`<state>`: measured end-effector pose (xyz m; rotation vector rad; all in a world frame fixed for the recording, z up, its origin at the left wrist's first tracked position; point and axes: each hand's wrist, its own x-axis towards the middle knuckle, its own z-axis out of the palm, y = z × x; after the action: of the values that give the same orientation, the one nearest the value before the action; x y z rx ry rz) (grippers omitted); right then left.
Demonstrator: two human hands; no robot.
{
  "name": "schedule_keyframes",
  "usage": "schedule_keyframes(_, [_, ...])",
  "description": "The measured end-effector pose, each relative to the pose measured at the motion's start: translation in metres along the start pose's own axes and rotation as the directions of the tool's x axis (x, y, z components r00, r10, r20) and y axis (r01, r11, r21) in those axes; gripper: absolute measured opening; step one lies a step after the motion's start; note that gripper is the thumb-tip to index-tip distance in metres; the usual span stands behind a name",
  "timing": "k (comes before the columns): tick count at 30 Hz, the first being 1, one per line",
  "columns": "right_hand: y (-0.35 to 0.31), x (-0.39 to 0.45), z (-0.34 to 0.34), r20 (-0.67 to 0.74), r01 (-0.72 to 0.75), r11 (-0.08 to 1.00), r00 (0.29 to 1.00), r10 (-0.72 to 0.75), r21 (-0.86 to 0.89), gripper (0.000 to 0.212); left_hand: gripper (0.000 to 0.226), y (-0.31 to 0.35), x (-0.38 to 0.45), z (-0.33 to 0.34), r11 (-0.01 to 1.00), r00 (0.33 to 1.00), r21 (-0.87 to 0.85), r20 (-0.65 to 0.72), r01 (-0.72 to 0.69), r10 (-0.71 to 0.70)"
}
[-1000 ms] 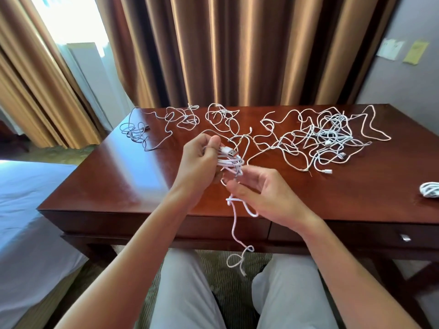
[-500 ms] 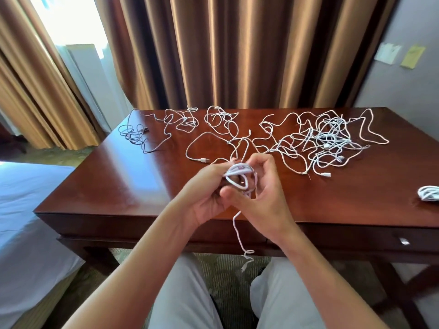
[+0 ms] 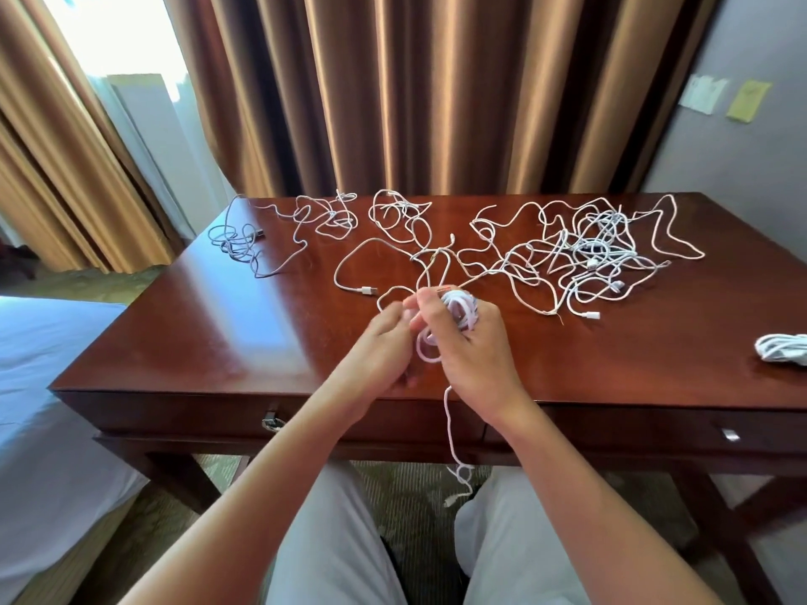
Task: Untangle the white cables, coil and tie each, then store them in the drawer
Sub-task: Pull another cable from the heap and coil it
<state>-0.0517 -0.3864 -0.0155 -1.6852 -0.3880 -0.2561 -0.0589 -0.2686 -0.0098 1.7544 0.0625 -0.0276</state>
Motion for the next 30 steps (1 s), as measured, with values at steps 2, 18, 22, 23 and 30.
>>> schedule_keyframes(2, [-0.002,0.002,-0.005,0.022,0.046,0.996,0.999,-0.045,-0.078,0.043,0.024,-0.005,0.006,-0.007,0.93,0.923,0.228,-0.193,-0.288,0.333])
schedule_keyframes(18, [-0.006,-0.008,-0.01,0.378,-0.115,0.992,0.917,0.124,-0.047,0.025,0.045,0.004,0.013,-0.021,0.563,0.719,0.568,0.074,-0.6,0.691])
schedule_keyframes(22, [-0.001,-0.009,-0.008,0.373,-0.179,0.983,0.915,0.154,0.034,0.028,0.048,0.003,0.011,-0.021,0.543,0.729,0.612,0.083,-0.575,0.679])
schedule_keyframes(23, [0.0,-0.01,-0.006,0.369,-0.191,0.98,0.916,0.16,0.051,0.028,0.049,0.004,0.012,-0.021,0.544,0.729,0.617,0.071,-0.569,0.681])
schedule_keyframes(30, [0.004,-0.014,-0.022,0.468,-0.236,0.972,0.86,0.202,0.014,0.024,0.054,0.003,0.017,-0.029,0.703,0.744,0.442,-0.112,-0.557,0.659])
